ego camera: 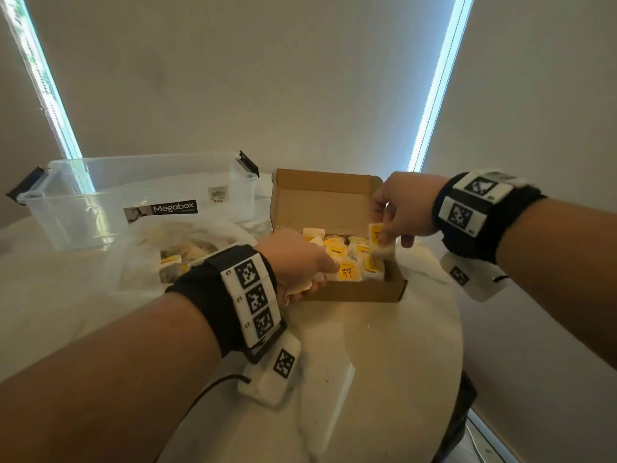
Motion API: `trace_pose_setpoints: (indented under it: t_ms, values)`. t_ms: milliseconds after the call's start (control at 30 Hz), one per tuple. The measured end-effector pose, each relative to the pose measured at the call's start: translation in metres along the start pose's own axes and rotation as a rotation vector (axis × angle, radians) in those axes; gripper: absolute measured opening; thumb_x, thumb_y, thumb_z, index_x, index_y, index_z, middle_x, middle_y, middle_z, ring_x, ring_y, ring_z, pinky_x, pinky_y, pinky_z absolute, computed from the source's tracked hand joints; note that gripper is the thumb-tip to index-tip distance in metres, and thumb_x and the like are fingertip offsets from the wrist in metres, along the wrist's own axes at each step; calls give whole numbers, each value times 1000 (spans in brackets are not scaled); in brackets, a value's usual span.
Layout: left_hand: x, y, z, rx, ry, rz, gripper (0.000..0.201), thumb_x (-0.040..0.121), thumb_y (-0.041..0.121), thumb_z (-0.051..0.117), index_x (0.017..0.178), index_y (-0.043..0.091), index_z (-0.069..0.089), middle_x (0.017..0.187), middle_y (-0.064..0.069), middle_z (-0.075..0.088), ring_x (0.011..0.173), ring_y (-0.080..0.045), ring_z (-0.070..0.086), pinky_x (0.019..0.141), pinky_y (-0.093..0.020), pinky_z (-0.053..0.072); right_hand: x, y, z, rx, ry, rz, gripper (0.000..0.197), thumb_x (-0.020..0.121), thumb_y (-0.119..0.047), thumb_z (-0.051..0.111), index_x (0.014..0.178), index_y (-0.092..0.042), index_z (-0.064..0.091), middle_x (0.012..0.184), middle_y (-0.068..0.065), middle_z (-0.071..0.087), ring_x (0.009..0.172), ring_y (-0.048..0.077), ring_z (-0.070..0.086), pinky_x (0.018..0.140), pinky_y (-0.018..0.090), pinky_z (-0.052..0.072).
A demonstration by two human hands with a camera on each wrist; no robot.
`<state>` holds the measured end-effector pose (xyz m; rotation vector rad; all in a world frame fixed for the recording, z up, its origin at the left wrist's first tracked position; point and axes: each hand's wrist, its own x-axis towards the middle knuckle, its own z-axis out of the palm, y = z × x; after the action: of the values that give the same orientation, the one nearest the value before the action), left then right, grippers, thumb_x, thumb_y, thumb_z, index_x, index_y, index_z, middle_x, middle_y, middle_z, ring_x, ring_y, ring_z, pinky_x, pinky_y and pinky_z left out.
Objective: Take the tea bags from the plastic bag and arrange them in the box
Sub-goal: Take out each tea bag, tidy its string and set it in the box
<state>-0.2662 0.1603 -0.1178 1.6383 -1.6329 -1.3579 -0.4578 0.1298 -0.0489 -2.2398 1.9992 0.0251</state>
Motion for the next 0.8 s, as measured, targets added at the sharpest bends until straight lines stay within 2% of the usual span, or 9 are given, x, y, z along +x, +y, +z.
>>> trace_pose_setpoints:
  t_ms: [100, 233, 300, 367, 467, 600, 667, 733, 800]
  values:
    - [0, 0, 2, 55, -21, -33, 27, 86, 28, 75, 101, 7, 66, 80, -9, 68, 65, -21, 56, 50, -26, 42, 3, 3, 9, -62, -31, -6, 36, 84, -31, 80, 109, -23, 57, 77, -5, 75, 62, 7, 72, 64, 23, 51]
    - [-2, 3, 3, 124, -49, -75, 24, 90, 29, 70, 92, 4, 69, 85, -9, 69, 60, -18, 54, 47, -24, 40, 2, 5, 9, -19, -116, -56, 17, 87, -29, 76, 100, -24, 67, 75, -8, 75, 68, 6, 72, 75, 24, 54]
    - [-1, 4, 3, 124, -85, -100, 22, 92, 27, 68, 89, 5, 69, 91, -10, 69, 58, -16, 51, 47, -24, 38, 3, 7, 11, 12, -166, -68, 11, 89, -27, 75, 96, -24, 67, 81, -6, 76, 68, 7, 72, 82, 27, 56]
    - [0, 6, 3, 106, -100, -114, 20, 93, 24, 66, 87, 5, 68, 93, -11, 71, 57, -15, 51, 48, -24, 38, 7, 8, 17, 2, -200, -56, 8, 91, -25, 73, 96, -23, 66, 86, -3, 75, 63, 6, 69, 79, 27, 57]
    - [0, 7, 4, 104, -92, -112, 19, 93, 23, 66, 86, 5, 67, 95, -11, 76, 53, -13, 52, 46, -23, 39, 14, 8, 29, -60, -235, -29, 8, 91, -24, 72, 97, -21, 67, 79, -5, 71, 57, 5, 65, 73, 23, 55]
    - [0, 6, 3, 106, -99, -118, 20, 94, 23, 64, 88, 4, 68, 107, -13, 74, 52, -14, 51, 46, -24, 39, 21, 3, 42, -128, -225, -5, 21, 86, -29, 78, 103, -21, 68, 78, -5, 69, 61, 8, 64, 77, 24, 55]
    - [0, 6, 2, 111, -104, -125, 21, 95, 22, 63, 88, 3, 68, 109, -13, 74, 51, -13, 50, 45, -24, 39, 22, 1, 46, -155, -192, 1, 26, 84, -31, 79, 106, -20, 69, 81, -5, 67, 69, 9, 62, 80, 25, 54]
    - [0, 6, 2, 108, -104, -122, 20, 94, 22, 63, 88, 4, 67, 106, -13, 75, 50, -13, 51, 44, -23, 39, 24, 1, 50, -189, -152, 2, 29, 83, -33, 80, 106, -18, 69, 82, -5, 62, 81, 13, 59, 84, 27, 52]
    - [0, 5, 2, 97, -93, -112, 17, 94, 21, 63, 89, 5, 66, 94, -10, 76, 46, -11, 51, 41, -20, 38, 25, 1, 50, -189, -130, 18, 32, 81, -34, 81, 105, -16, 70, 84, -4, 63, 84, 14, 58, 87, 28, 53]
